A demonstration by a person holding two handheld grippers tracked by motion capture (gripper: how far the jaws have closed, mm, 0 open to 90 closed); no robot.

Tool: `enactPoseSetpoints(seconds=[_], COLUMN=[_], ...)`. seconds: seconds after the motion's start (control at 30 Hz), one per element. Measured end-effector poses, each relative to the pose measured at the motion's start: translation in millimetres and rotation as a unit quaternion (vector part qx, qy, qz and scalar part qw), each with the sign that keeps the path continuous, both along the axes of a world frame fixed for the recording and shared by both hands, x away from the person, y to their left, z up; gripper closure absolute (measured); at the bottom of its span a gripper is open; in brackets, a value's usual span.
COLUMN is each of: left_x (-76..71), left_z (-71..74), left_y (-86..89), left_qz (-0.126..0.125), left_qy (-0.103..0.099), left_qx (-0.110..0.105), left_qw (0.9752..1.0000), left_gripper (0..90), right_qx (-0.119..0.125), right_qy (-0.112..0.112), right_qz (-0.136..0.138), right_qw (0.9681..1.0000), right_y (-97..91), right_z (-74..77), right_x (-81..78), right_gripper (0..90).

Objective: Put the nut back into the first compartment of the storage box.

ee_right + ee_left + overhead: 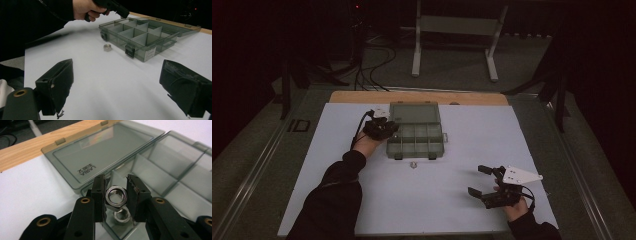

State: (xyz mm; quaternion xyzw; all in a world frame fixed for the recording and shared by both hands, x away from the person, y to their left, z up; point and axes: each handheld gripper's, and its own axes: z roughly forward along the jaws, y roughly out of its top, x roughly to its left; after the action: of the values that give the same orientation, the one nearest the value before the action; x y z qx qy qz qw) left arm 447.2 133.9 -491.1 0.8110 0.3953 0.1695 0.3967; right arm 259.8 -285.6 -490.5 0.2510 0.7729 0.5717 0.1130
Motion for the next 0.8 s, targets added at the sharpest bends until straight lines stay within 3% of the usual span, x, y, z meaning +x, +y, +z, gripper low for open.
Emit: enactPoseSetpoints(seconds=[0.2,0.27,0.3,0.4,0.47,0.63,0.7,0.73,0.8], left_x=[0.8,0.4,-0.3,-3.0,-4.7,-17.5,-28.9,-28.9,-41.5], left_z=[-3.8,-0.7,2.8,13.6,16.2,26.4,32.2,32.2,38.6], left_y=[-4.2,-4.3,-3.4,1.4,2.7,4.4,1.6,1.6,-2.0], left_qz=[-0.006,0.004,0.008,0.012,0.008,-0.017,-0.042,-0.042,-0.068], left_qy=[0.015,0.016,0.012,0.015,0.016,0.013,0.01,0.01,0.005], left_qx=[0.017,0.014,0.014,0.0,-0.004,-0.023,-0.031,-0.031,-0.044], left_qw=[0.9997,0.9998,0.9998,0.9998,0.9998,0.9995,0.9986,0.9986,0.9967], left_gripper=[69.0,55.3,55.3,38.5,32.8,24.3,23.0,22.4,21.7], right_qx=[0.0,-0.001,-0.001,0.0,0.0,-0.001,-0.002,-0.002,-0.002], right_qy=[0.001,0.0,0.0,0.001,0.001,-0.001,-0.002,-0.002,-0.001], right_qz=[0.001,0.001,0.001,0.0,0.0,-0.001,-0.003,-0.003,-0.004], right_qw=[1.0,1.0,1.0,1.0,1.0,1.0,1.0,1.0,1.0], right_y=[0.2,0.0,0.0,-0.5,-0.4,-0.2,-0.7,-0.7,-0.8], right_z=[-0.5,-0.2,-0.2,0.0,0.0,0.3,0.4,0.4,0.3], right_x=[0.4,0.1,0.1,-0.2,-0.2,-0.2,-0.2,-0.2,-0.2], right_gripper=[12.1,12.1,12.1,12.1,12.1,12.1,12.1,12.1,12.1])
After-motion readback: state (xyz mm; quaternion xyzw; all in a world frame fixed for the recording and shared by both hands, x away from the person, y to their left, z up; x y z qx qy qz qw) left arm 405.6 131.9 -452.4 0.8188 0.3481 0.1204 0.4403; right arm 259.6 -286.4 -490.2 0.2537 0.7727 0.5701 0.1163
